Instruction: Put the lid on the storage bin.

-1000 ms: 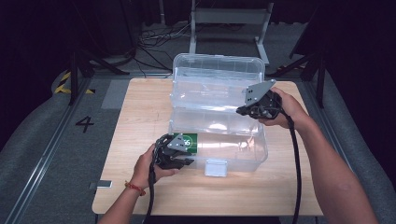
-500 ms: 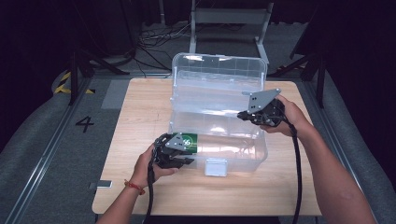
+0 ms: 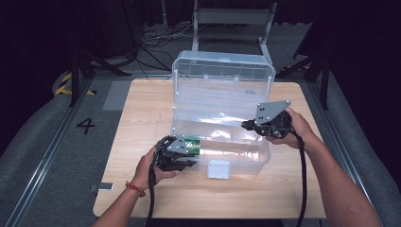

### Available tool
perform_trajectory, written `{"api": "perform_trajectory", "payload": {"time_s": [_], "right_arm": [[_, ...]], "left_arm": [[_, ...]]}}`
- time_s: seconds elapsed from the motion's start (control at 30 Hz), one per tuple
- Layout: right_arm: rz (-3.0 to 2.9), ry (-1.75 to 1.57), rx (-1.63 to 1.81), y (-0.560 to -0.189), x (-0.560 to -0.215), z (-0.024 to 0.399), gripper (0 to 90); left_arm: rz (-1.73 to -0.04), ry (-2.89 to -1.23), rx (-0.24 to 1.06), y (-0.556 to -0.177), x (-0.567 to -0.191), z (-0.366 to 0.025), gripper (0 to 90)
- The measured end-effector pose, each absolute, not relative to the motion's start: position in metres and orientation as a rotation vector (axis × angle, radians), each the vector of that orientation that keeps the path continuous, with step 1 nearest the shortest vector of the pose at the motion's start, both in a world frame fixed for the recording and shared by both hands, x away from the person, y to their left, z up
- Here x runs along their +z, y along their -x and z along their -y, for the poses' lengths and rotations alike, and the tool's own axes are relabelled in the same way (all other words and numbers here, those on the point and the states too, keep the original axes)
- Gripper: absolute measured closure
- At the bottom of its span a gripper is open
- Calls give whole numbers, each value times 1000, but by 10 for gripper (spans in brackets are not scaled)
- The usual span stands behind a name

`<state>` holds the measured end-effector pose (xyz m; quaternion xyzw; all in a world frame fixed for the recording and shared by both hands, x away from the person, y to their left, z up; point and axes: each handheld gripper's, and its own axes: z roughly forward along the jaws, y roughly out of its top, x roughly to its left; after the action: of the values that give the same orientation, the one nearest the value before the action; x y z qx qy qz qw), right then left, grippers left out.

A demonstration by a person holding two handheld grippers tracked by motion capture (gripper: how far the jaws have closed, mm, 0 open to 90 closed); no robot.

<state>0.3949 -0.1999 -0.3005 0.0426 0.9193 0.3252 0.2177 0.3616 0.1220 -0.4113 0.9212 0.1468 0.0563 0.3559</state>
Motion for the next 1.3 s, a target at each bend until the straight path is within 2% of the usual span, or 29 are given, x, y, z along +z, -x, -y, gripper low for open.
{"api": "perform_trajectory", "payload": {"time_s": [0.47, 0.57, 0.6, 0.63, 0.73, 0.77, 0.9, 1.03, 1.3], "right_arm": [[-2517, -94, 917, -373, -315, 203, 870], [-2508, -92, 900, -371, -316, 203, 864], [-2507, -92, 900, -370, -316, 203, 864], [-2507, -89, 916, -370, -317, 204, 864], [-2501, -93, 936, -371, -318, 206, 864], [-2500, -99, 945, -370, -318, 206, 862], [-2487, -107, 954, -369, -319, 207, 857], [-2475, -123, 974, -368, -320, 209, 852], [-2458, -134, 1000, -366, -323, 211, 842]], "left_arm": [[-411, -2363, 226, -355, -413, -120, 680], [-424, -2364, 227, -353, -413, -121, 600], [-442, -2358, 222, -350, -411, -122, 600], [-452, -2355, 234, -348, -409, -124, 546], [-474, -2318, 259, -337, -401, -134, 486], [-480, -2305, 253, -336, -399, -137, 440], [-550, -2252, 290, -328, -384, -155, 380], [-564, -2209, 270, -328, -370, -169, 383], [-550, -2117, 289, -337, -331, -178, 449]]}}
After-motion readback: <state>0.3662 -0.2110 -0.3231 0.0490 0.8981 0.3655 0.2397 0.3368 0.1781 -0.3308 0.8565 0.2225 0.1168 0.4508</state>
